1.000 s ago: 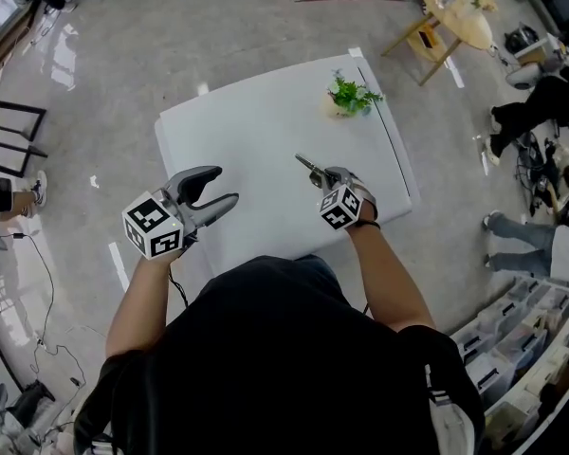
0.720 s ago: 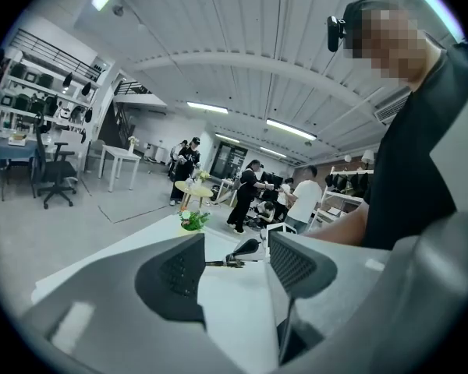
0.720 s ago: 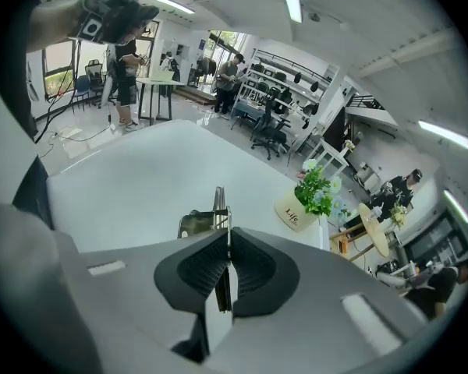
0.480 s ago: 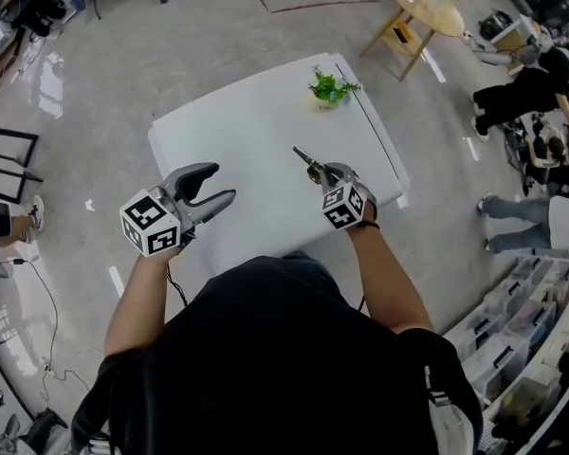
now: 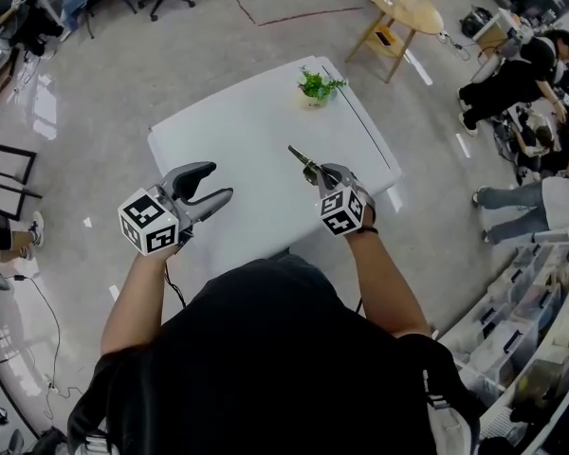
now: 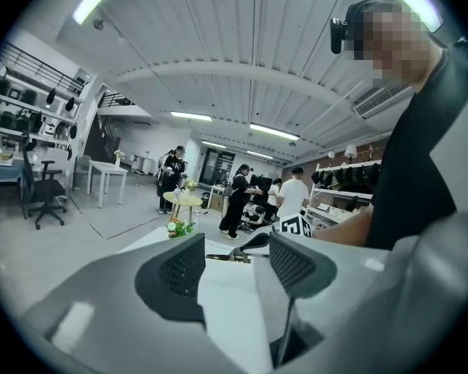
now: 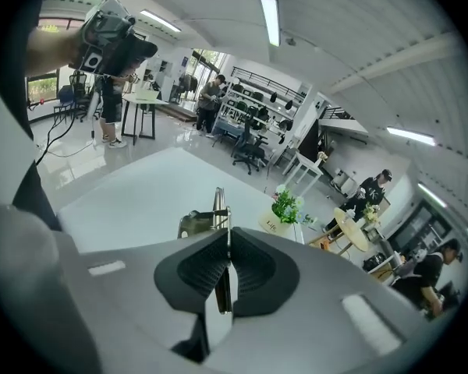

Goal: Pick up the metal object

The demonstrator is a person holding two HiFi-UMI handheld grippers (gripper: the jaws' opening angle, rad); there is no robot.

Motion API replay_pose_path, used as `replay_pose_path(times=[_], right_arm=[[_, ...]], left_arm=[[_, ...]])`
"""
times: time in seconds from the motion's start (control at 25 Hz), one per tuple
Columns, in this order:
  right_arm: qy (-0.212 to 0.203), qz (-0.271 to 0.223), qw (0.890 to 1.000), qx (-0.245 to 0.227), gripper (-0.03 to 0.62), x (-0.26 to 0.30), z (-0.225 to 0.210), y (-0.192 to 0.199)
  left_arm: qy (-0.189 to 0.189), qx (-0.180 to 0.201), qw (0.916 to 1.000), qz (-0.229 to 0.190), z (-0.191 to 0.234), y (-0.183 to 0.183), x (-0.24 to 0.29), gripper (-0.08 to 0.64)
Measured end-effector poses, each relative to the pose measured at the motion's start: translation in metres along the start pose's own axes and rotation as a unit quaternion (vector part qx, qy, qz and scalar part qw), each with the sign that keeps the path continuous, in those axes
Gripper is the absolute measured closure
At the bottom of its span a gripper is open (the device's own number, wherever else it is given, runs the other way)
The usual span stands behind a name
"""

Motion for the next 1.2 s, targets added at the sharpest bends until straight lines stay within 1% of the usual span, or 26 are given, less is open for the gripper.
replay_pose_path(times=[0.28,0.48,0.76,0.96,1.2], right_arm=[[0.015,-0.019,1.000,0.011,0.563,-0.039,0.019,0.000],[0.031,-0.029,0.999,0.012,0.563,-0.068,0.026,0.005],[0.042,-0.050,0.998,0.020,0.563,-0.097,0.045,-0.005],[0.049,-0.075,0.996,0.027,0.563,-0.121,0.052,-0.012],[0.054,-0.087,0.994,0.034,0.563,-0.143,0.056,-0.012]], left_arm=[[0.007,0.012,0.9999,-0.002,-0.024,-0.004,-0.018,0.302],[0.008,0.030,0.9995,0.000,-0.040,-0.009,-0.025,0.302],[0.013,0.037,0.9992,-0.010,-0.046,-0.013,-0.040,0.303],[0.016,0.039,0.9990,-0.014,-0.054,-0.013,-0.048,0.304],[0.019,0.043,0.9987,-0.019,-0.066,-0.013,-0.054,0.304]])
Point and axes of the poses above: the fingertips, and each gripper's own axes: x forward along the fingers, z to its left, y out of its underside, the point moved 10 cm from there along -x, backward along the fingers, and after that the axes turned 14 degrees about x, right-handed, at the moved point
